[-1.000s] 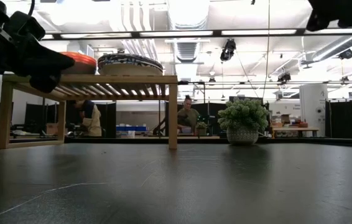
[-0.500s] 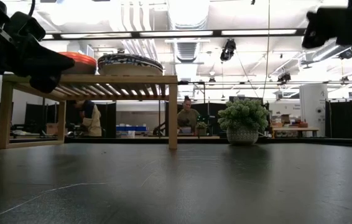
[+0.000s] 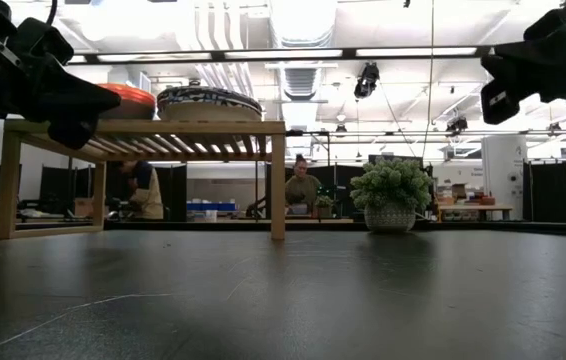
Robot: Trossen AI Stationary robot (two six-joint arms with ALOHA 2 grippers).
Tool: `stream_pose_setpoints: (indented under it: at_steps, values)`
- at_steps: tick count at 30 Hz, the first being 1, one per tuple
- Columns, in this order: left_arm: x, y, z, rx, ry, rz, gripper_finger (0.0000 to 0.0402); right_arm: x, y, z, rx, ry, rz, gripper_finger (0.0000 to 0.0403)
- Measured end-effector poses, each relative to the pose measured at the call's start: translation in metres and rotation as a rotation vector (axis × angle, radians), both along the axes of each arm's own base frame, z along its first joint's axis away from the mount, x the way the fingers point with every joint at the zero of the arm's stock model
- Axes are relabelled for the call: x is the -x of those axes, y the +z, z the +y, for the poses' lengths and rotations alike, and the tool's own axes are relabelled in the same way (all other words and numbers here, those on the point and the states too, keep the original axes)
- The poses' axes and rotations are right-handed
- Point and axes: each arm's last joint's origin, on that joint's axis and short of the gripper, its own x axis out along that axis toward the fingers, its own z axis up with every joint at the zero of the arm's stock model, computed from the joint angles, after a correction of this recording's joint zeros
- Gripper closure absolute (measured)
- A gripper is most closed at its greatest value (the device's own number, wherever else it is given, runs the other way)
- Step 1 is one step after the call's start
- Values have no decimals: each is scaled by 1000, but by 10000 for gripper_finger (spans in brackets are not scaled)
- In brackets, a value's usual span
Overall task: Place and stack bowls onto a shelf
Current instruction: Return to Home Position
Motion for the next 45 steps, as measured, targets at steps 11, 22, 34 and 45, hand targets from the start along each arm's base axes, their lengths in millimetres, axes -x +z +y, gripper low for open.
stream_pose_setpoints:
  at_steps: [11, 22, 34, 45]
  values:
    - [0, 0, 0, 0, 0, 0, 402, -1, -1, -1, -42, 4, 20, 328]
    - [0, 0, 0, -1, 0, 1, 402, -1, -1, -1, -43, 4, 20, 319]
    - [0, 0, 0, -1, -1, 1, 402, -1, -1, -1, -43, 4, 20, 330]
    - [0, 0, 0, -1, -1, 1, 402, -1, -1, -1, -44, 3, 21, 317]
